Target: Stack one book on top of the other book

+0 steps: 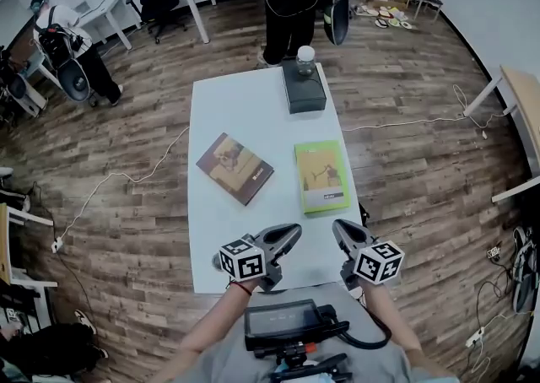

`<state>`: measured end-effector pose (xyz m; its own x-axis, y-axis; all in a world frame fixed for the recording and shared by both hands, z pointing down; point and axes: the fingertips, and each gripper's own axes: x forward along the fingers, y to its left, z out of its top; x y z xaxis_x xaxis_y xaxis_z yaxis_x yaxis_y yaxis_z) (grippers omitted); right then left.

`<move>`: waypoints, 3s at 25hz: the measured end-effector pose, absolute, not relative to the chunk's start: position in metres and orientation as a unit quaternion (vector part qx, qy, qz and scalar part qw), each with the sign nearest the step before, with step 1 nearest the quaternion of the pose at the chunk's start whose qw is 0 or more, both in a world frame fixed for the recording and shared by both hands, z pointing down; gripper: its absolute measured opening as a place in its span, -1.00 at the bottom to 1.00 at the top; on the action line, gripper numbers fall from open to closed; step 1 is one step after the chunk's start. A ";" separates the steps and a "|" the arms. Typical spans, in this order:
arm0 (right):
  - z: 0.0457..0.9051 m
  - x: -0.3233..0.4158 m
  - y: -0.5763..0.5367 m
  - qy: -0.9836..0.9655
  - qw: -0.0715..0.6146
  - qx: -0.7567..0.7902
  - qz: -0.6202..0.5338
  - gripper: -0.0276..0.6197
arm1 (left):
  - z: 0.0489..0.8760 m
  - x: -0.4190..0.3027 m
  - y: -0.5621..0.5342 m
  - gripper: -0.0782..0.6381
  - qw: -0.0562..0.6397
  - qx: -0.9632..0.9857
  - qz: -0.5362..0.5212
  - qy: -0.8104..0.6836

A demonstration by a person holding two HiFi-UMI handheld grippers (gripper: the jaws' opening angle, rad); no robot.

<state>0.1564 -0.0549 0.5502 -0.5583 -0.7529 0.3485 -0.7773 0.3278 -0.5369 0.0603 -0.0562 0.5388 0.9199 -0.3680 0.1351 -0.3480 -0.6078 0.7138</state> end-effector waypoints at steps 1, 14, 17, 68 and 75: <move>0.552 0.160 -0.059 -0.815 0.018 0.470 0.339 -0.82 | 0.542 0.064 -0.060 -0.73 0.396 0.896 -0.007 -0.202; 0.583 0.208 -0.086 -0.813 0.008 0.476 0.336 -0.82 | 0.587 0.080 -0.096 -0.73 0.417 0.869 0.026 -0.265; 0.593 0.218 -0.092 -0.814 0.010 0.478 0.330 -0.82 | 0.600 0.073 -0.109 -0.73 0.424 0.857 0.026 -0.293; 0.692 0.221 -0.170 -0.779 0.157 0.435 0.424 -0.16 | 0.706 0.090 -0.177 -0.23 0.461 0.801 0.196 -0.328; 0.706 0.218 -0.174 -0.755 0.168 0.432 0.464 -0.16 | 0.715 0.091 -0.180 -0.22 0.476 0.788 0.208 -0.331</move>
<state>0.2176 -0.1739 0.7065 -0.5710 -0.4964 0.6539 -0.8078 0.1976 -0.5553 0.0913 -0.1796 0.7148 0.6942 -0.3243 0.6426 -0.7197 -0.3273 0.6123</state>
